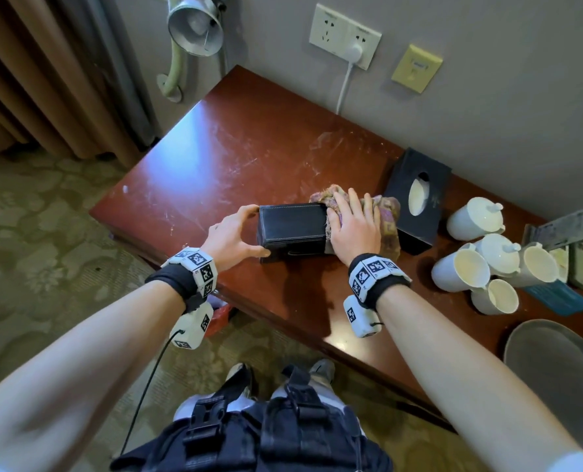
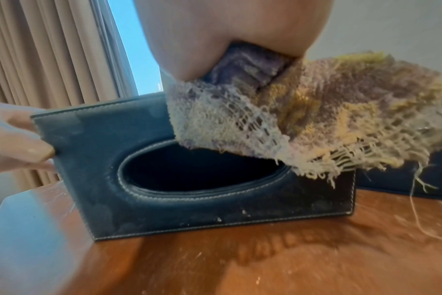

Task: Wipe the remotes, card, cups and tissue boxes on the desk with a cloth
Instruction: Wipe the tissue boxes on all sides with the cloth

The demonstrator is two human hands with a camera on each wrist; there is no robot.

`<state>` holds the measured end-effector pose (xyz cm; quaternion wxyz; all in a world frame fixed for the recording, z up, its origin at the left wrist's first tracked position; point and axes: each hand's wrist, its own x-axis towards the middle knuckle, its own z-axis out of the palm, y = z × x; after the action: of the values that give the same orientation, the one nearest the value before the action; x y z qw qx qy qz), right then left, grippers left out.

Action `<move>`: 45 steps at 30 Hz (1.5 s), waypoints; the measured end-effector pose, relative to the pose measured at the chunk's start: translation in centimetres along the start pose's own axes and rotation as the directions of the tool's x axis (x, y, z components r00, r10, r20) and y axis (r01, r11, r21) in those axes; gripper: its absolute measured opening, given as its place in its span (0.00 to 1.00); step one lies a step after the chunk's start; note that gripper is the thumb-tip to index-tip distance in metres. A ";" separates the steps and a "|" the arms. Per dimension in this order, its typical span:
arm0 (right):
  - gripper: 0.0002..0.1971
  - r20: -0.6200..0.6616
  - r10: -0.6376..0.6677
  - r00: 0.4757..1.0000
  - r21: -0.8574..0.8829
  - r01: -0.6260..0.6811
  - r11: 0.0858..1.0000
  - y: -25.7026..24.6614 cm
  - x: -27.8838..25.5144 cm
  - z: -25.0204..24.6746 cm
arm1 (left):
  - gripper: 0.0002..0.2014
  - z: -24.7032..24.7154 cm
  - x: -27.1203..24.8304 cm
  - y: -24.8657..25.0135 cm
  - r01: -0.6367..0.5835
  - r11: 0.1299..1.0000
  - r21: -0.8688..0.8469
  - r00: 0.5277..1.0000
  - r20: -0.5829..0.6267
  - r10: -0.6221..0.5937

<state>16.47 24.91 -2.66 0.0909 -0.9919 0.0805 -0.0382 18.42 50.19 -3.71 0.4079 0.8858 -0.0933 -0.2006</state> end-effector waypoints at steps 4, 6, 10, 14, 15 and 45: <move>0.24 -0.050 0.001 0.999 0.138 0.006 0.990 0.1 -0.6 -0.1 | 0.45 -0.1 -0.4 0.2 -0.035 0.999 -0.036 0.999 -0.003 0.035; 0.20 -0.058 0.032 0.998 0.263 -0.016 0.965 0.2 -0.7 -0.9 | 0.45 -0.2 -0.8 0.8 -0.055 0.997 -0.061 0.999 -0.005 0.054; 0.21 -0.019 0.132 0.991 0.478 -0.107 0.872 -0.4 -0.9 -4.2 | 0.44 -2.0 -0.4 3.7 -0.141 0.987 -0.080 0.990 -0.020 0.140; 0.21 0.001 0.138 0.990 0.636 -0.107 0.764 -1.7 -0.2 -6.5 | 0.41 -4.8 0.9 7.8 -0.241 0.970 0.026 0.970 -0.019 0.241; 0.21 -0.008 0.131 0.991 0.686 -0.090 0.722 -2.1 0.1 -6.8 | 0.41 -5.3 1.2 8.8 -0.251 0.966 0.056 0.967 -0.021 0.252; 0.19 -0.259 0.550 0.794 0.823 -0.117 0.556 5.4 -1.5 -14.9 | 0.46 0.5 4.5 17.5 -0.305 0.948 -0.090 0.948 0.071 0.312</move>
<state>12.80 17.29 10.90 0.4880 -0.7737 0.2706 -0.2999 22.20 36.98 8.09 0.4642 0.8345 -0.2398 -0.1748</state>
